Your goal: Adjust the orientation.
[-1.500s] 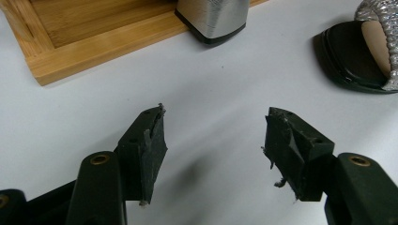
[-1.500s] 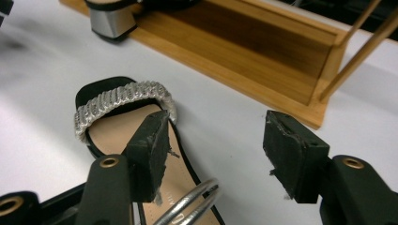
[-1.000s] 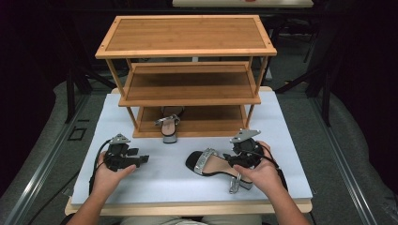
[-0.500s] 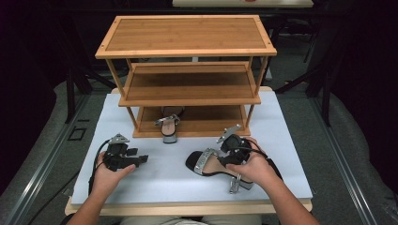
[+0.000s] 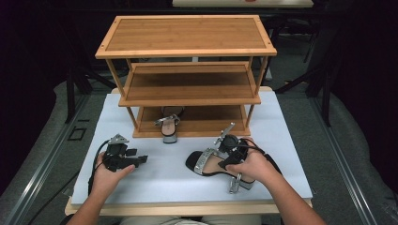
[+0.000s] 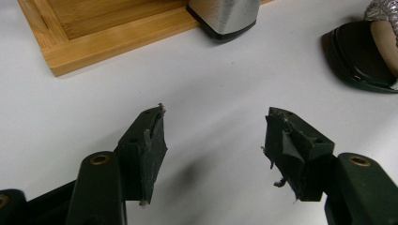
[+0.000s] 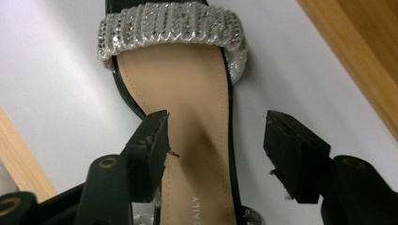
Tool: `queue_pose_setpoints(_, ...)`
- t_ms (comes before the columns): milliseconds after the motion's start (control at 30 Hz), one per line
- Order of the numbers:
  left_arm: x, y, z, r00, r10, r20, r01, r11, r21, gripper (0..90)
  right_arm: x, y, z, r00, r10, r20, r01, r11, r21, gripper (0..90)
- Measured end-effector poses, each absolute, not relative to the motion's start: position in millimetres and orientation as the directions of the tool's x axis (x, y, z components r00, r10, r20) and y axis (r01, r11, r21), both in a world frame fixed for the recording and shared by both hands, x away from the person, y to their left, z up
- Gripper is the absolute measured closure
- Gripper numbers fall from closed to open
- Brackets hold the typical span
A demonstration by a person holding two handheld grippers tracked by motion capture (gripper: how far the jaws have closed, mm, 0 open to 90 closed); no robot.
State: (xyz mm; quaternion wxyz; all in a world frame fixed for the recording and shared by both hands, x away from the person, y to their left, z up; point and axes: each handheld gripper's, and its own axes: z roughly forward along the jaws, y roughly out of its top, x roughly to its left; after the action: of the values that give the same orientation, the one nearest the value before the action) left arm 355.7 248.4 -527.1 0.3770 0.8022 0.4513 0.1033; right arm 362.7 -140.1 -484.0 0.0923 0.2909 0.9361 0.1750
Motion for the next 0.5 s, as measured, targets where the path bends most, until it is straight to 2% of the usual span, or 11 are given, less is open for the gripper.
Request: queue_pose_setpoints(500,356,248,-528,0.569,0.803,-0.179,0.652,-0.308,0.693,38.2,365,-131,-498,-0.842,0.539,0.008,0.523,0.812,0.26,33.8)
